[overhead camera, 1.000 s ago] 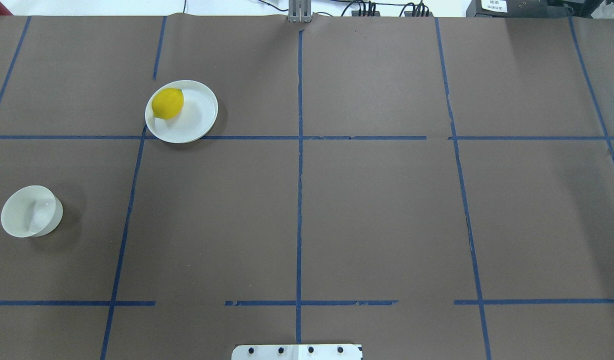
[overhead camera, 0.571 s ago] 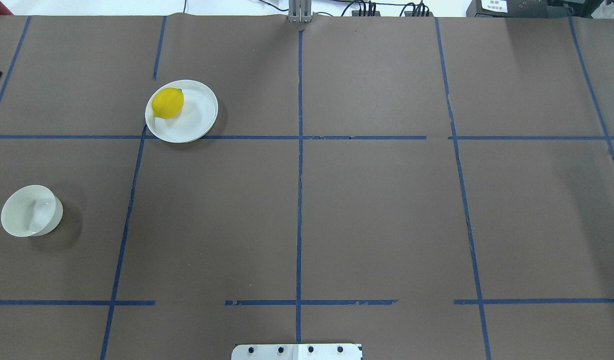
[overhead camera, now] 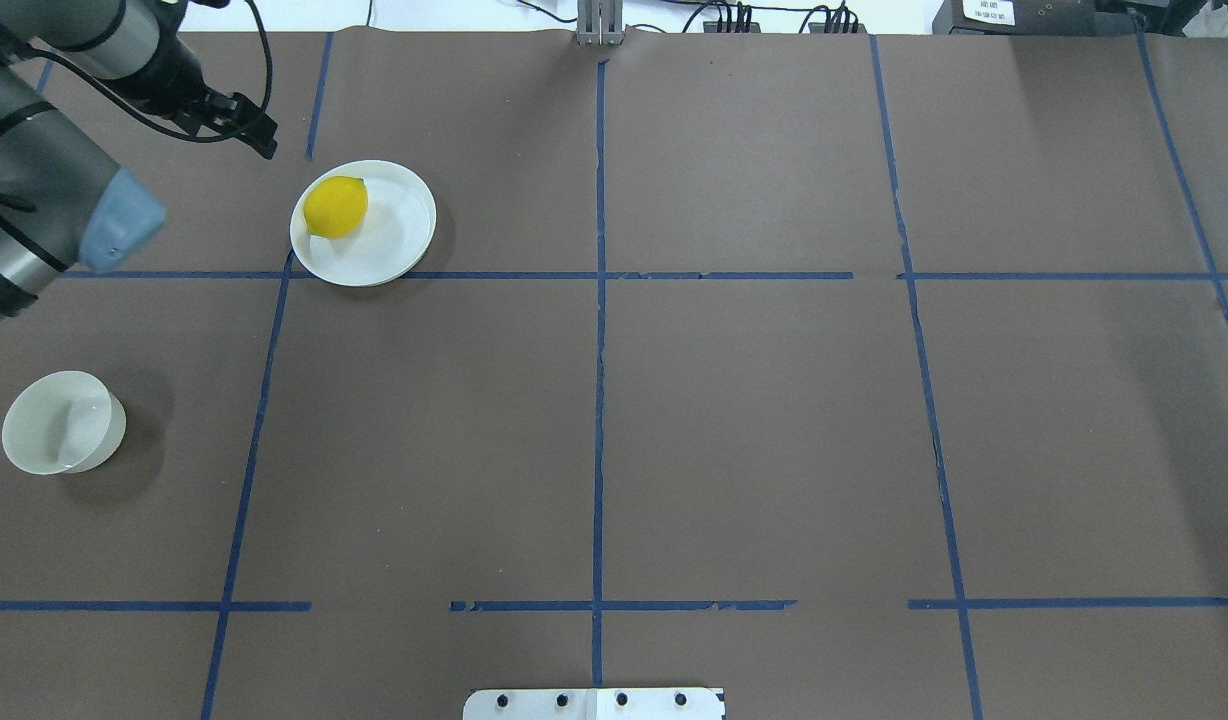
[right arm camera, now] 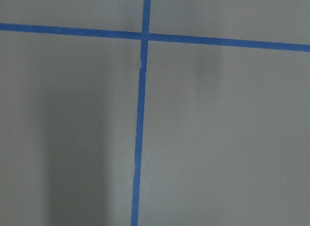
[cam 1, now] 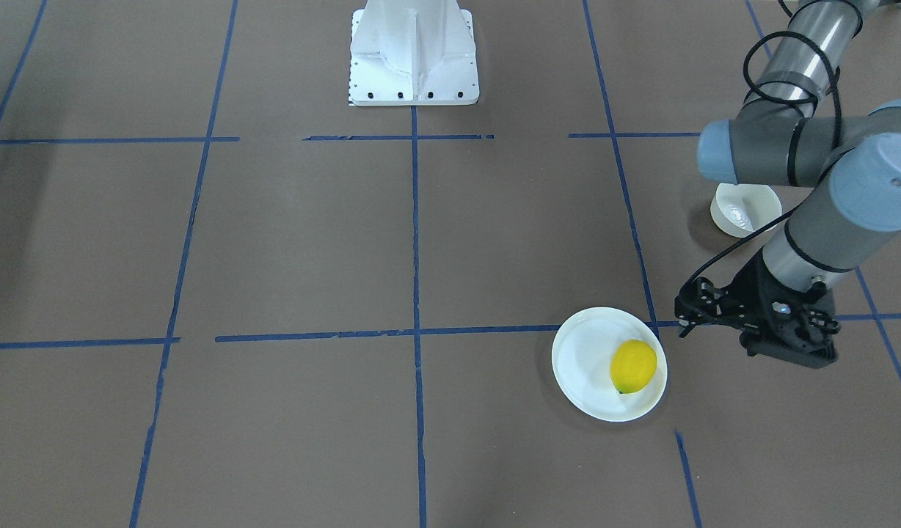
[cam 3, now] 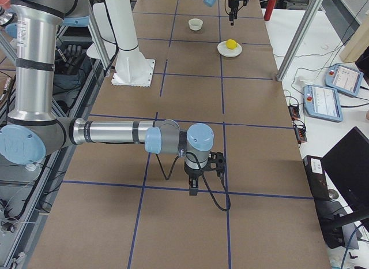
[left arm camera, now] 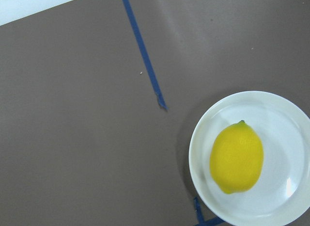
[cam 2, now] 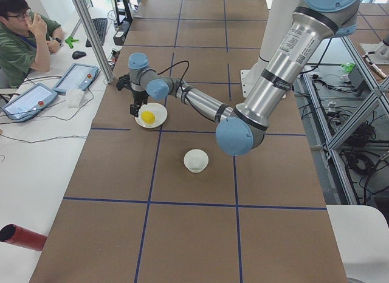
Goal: Move lemon from plate to bowl
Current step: 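Reach the left gripper down over the lemon on the white plate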
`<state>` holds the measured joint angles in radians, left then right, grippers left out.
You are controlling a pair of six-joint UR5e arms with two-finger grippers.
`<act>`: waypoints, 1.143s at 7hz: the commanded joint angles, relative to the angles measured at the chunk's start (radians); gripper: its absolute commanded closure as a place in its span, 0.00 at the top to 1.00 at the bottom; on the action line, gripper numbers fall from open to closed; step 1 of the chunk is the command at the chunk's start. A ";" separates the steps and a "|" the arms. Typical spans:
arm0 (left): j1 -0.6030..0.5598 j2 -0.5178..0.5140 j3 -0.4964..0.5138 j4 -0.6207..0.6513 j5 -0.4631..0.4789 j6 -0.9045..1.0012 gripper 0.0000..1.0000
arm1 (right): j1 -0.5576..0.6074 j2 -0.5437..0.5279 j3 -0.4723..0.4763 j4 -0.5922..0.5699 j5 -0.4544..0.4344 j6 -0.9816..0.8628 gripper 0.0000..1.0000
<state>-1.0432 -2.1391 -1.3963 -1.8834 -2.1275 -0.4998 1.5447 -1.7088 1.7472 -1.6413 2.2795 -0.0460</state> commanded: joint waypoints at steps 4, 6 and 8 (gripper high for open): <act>0.110 -0.093 0.244 -0.221 0.070 -0.082 1.00 | 0.000 0.000 0.000 0.000 0.000 0.000 1.00; 0.124 -0.099 0.286 -0.235 0.070 -0.082 1.00 | 0.000 0.000 0.000 0.000 0.000 0.000 1.00; 0.146 -0.097 0.299 -0.237 0.070 -0.083 1.00 | 0.000 0.000 0.000 0.000 0.000 0.000 1.00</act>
<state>-0.9087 -2.2363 -1.1079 -2.1185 -2.0571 -0.5823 1.5447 -1.7088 1.7472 -1.6414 2.2795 -0.0460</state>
